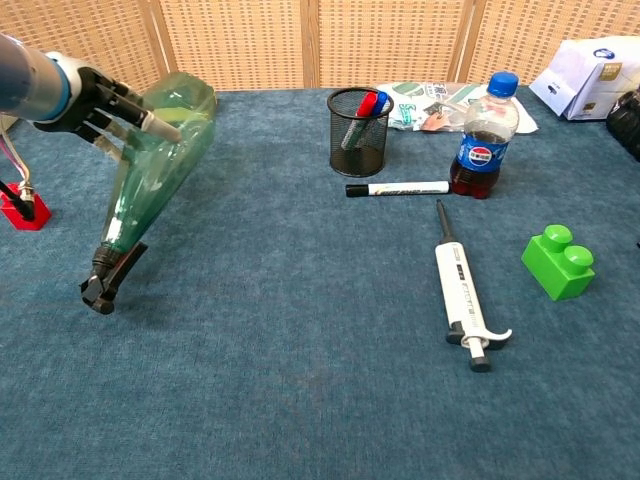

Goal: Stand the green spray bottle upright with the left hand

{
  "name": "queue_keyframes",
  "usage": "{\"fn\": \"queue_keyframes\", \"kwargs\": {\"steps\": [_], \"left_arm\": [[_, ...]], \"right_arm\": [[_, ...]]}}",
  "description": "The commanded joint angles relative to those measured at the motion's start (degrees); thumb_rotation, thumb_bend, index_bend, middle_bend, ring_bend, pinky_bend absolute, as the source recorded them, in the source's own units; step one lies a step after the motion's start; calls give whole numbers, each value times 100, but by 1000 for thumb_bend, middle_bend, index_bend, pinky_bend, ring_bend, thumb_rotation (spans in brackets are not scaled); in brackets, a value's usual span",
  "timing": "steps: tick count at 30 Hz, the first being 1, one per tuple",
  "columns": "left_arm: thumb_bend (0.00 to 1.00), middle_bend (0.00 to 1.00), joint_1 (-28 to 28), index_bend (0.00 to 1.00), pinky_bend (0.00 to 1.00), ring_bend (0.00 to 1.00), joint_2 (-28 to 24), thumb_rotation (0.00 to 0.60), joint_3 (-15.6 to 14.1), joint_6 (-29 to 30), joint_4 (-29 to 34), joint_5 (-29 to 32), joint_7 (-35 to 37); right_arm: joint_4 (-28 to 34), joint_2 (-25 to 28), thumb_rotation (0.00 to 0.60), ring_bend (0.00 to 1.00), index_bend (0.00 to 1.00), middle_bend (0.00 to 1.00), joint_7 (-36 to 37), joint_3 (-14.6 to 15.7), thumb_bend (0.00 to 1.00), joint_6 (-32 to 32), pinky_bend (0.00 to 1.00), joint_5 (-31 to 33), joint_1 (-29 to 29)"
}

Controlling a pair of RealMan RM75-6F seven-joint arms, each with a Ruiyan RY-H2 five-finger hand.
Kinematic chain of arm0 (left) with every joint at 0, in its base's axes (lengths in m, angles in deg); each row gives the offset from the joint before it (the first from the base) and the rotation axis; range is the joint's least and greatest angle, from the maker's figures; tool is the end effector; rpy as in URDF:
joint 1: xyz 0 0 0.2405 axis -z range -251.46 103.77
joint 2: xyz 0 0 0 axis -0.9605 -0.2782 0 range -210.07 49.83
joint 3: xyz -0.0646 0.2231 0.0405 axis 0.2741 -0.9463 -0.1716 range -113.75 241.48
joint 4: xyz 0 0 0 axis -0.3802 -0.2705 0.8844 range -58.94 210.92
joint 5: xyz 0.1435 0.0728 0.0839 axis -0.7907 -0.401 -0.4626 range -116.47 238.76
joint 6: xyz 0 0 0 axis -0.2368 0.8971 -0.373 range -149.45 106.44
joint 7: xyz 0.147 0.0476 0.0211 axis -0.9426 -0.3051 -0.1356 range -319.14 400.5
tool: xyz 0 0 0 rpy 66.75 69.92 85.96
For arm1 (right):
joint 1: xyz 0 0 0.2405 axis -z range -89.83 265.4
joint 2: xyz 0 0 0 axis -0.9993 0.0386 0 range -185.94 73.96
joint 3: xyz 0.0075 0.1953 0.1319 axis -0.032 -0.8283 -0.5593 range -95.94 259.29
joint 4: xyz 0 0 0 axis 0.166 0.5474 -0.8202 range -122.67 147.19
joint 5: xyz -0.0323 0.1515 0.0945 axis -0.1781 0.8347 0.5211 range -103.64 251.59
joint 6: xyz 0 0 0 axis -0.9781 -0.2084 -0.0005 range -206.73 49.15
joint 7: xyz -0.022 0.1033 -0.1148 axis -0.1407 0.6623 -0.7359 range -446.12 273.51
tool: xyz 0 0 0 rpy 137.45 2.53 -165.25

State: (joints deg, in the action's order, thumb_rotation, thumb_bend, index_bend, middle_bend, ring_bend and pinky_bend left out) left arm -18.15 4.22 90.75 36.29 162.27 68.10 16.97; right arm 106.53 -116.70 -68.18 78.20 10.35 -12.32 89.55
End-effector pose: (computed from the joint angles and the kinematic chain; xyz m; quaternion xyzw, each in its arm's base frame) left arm -0.1445 0.3916 0.0445 -0.3961 -0.7314 -0.3184 0.4547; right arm -0.2928 -0.1576 0.2021 0.4952 -0.4706 0.4671 0.5613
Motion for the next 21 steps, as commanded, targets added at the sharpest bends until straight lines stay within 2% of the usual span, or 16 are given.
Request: {"fn": "queue_keyframes", "kwargs": {"steps": [1,4,6,8,12,14,18,21], "left_arm": [[360,234,52,189,601,192,73,600,-38,-64,-36,-34,-109],[360,132,52,83,458,68,85,600,-44,-144,0,-77,-148],[360,39,49,14,317,5,86,600,-73,-141,25,-175,-170],[360,1,31,0,214,0,90,600,-116,-123,50,-328,-169],[360,0,-22,0,96,0,87,600,-200,-41,135,-600,-152],[359,0,-46,0,48,0,54,600,-257,-54,188,-677,-189],[359,0,-93,0,24,0,-47,600,-319,-131,307,-822,-220],[360,0,-139,0,13,0,-118,600,-511,-105,370,-1472,-273]], "right_arm": [[4,3,600,60,215,220,-4,4,569,19,141,11,19],[17,10,600,60,215,219,-6,1,570,46,141,12,35],[25,15,600,60,216,219,-11,0,571,58,141,5,39],[32,19,600,60,215,219,-11,-4,571,64,141,5,41],[42,21,600,59,215,220,-7,-4,572,72,141,-3,45],[45,21,600,60,215,219,-5,-5,572,77,141,-9,46],[57,27,600,59,214,219,-10,-9,573,94,141,-29,46],[69,30,600,60,215,219,-13,-7,573,106,141,-40,50]]}}
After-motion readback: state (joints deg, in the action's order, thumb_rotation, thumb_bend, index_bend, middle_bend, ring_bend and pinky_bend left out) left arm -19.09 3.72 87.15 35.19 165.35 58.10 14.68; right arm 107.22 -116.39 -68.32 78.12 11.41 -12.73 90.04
